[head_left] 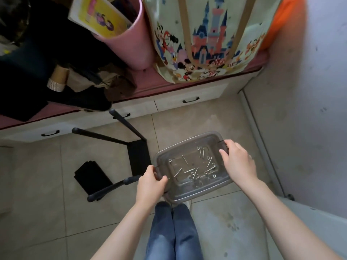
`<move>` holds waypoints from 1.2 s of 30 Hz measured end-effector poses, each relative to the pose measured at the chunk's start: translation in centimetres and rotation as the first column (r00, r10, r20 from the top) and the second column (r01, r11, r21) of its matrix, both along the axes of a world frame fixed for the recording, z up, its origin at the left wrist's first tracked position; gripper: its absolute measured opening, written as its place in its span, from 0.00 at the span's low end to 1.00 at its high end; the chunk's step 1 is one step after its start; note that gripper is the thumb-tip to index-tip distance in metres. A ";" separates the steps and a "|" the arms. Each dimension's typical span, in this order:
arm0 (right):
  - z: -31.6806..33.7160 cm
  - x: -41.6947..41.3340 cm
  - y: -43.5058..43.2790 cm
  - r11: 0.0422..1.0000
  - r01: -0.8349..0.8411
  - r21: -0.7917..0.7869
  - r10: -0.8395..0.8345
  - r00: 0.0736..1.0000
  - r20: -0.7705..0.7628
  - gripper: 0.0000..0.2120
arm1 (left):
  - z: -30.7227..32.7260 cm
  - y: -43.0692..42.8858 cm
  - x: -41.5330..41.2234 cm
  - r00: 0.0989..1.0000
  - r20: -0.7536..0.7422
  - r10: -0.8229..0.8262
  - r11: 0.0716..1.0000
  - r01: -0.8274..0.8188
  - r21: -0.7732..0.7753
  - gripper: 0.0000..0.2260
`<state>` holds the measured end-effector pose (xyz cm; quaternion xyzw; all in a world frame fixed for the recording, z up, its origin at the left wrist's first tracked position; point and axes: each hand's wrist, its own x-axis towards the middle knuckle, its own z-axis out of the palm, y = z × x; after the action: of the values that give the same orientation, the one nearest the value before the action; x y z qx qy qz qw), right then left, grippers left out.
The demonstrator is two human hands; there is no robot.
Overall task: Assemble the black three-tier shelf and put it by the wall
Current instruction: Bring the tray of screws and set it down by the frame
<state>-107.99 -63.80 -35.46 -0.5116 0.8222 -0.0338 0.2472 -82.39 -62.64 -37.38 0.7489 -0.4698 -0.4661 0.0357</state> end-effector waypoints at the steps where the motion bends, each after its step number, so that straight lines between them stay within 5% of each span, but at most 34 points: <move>1: -1.4 -0.2 -0.5 1.000 0.004 0.009 -0.004 1.000 0.000 0.16 | -1.5 -0.3 -0.3 1.000 -0.019 -0.001 0.999 0.002 0.035 0.04; 12: -22.9 -1.0 -5.7 0.993 -0.007 0.121 -0.004 0.996 0.094 0.15 | -23.0 -2.5 -1.0 0.943 -0.193 0.272 0.926 -0.201 0.320 0.05; 21: -41.6 1.1 -7.8 0.984 -0.111 0.137 0.096 0.989 0.113 0.19 | -40.2 -1.1 -0.9 0.850 -0.181 0.494 0.821 -0.387 0.420 0.05; 36: -57.3 2.4 -9.0 0.942 -0.324 0.091 0.322 0.946 0.034 0.27 | -53.5 0.2 -2.5 0.783 -0.153 0.603 0.699 -0.427 0.574 0.04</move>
<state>-105.60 -72.83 -92.79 -0.6268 0.7256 0.0416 0.2808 -84.93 -62.45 -90.91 0.7438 -0.0841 -0.6616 0.0454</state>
